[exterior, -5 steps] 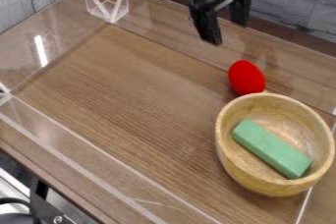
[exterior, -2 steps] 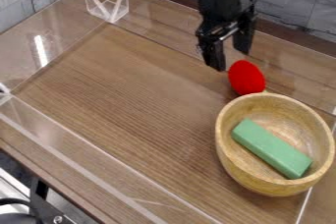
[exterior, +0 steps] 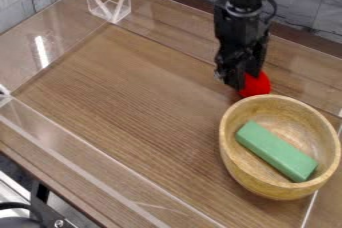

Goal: Move the red fruit to the left side of the table

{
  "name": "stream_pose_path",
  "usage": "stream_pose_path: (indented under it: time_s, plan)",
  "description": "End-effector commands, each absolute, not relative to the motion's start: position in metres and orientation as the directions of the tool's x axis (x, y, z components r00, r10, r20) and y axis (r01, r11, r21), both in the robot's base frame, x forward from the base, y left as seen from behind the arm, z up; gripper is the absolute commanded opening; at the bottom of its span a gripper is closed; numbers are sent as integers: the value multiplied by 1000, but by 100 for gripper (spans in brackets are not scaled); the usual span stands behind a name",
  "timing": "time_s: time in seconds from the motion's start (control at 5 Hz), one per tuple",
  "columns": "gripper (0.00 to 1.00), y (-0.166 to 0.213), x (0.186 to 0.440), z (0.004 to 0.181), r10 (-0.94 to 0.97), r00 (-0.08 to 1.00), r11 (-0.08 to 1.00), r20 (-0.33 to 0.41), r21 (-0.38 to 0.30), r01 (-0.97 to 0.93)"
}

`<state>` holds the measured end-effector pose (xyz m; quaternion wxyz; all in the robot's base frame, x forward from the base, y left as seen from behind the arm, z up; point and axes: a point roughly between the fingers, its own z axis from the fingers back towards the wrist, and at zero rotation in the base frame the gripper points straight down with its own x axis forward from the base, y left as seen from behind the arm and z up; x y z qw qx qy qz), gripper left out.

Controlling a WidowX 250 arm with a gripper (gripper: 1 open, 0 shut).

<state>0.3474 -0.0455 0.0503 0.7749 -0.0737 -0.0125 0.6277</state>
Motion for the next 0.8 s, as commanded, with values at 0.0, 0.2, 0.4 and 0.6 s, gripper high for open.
stream_pose_path:
  time_s: [0.0, 0.2, 0.4, 0.6]
  plan:
    - [100, -56, 348, 56, 953, 300, 287, -46, -178, -941]
    - [100, -63, 346, 54, 931, 364, 352, -31, -193, -916]
    - [100, -83, 354, 56, 909, 416, 406, -7, -204, -891]
    - [100, -102, 359, 59, 863, 503, 499, 38, -212, -840]
